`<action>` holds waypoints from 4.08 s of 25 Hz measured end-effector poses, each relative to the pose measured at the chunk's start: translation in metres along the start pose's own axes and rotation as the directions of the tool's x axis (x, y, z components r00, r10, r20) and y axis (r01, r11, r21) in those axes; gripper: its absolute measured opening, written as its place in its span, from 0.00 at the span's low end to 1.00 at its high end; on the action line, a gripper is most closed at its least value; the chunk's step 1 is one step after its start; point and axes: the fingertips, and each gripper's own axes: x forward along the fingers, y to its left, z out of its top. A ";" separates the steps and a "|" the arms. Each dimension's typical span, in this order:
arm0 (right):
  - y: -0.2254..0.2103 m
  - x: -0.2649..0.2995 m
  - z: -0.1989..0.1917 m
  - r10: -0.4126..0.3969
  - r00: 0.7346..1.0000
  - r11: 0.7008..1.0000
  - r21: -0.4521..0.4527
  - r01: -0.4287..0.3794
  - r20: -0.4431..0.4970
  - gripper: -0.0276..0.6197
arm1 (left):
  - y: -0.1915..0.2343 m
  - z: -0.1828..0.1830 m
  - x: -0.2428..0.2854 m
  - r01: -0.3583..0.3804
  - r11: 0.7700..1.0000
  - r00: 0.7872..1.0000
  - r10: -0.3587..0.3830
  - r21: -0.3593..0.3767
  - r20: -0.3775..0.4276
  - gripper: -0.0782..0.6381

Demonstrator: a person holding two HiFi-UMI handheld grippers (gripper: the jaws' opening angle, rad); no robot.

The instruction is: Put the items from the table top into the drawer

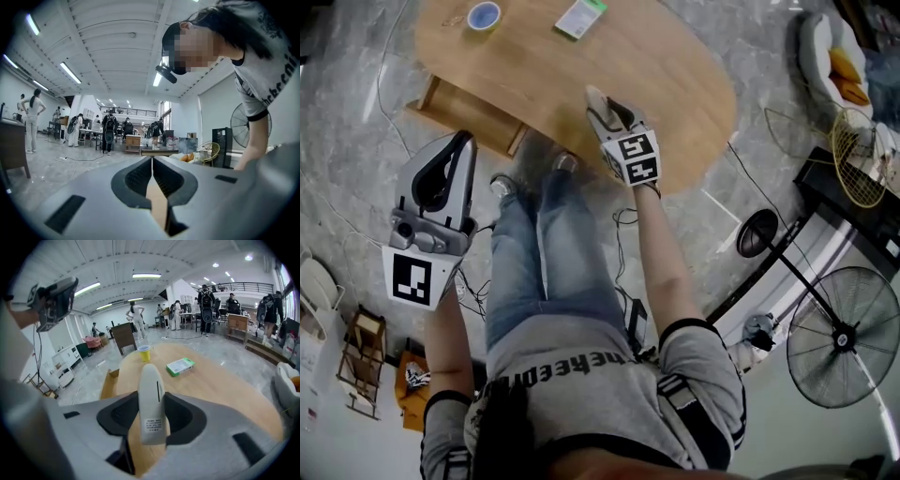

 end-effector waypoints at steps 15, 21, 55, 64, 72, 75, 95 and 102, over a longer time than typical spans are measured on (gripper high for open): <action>0.135 0.034 0.082 0.112 0.974 0.990 0.063 -0.127 0.199 0.31 | 0.057 -0.007 -0.103 -0.122 0.992 0.992 0.122 -0.006 0.042 0.13; 0.190 0.062 0.090 0.177 0.966 0.982 0.027 -0.185 0.186 0.31 | 0.079 -0.015 -0.141 -0.182 0.983 0.981 0.182 -0.016 0.066 0.13; 0.271 0.249 -0.004 0.090 0.971 0.970 -0.203 -0.136 -0.220 0.31 | 0.163 -0.103 -0.249 -0.323 0.938 0.940 0.333 -0.123 0.073 0.13; 0.256 0.288 -0.022 0.009 0.953 0.980 -0.185 -0.068 -0.304 0.31 | 0.186 -0.132 -0.245 -0.328 0.933 0.941 0.337 -0.149 0.039 0.13; 0.243 0.308 -0.036 -0.056 0.926 0.980 -0.197 -0.021 -0.374 0.31 | 0.195 -0.145 -0.244 -0.328 0.931 0.942 0.336 -0.162 0.024 0.13; 0.240 0.315 -0.043 -0.066 0.915 0.982 -0.190 -0.012 -0.398 0.31 | 0.197 -0.148 -0.246 -0.335 0.927 0.939 0.343 -0.171 0.019 0.13; 0.229 0.330 -0.068 -0.065 0.880 0.998 -0.045 0.050 -0.471 0.35 | 0.202 -0.167 -0.253 -0.355 0.918 0.934 0.357 -0.174 -0.023 0.13; 0.238 0.318 -0.053 -0.018 0.911 1.000 -0.005 0.017 -0.411 0.33 | 0.197 -0.159 -0.250 -0.344 0.924 0.938 0.347 -0.165 -0.012 0.13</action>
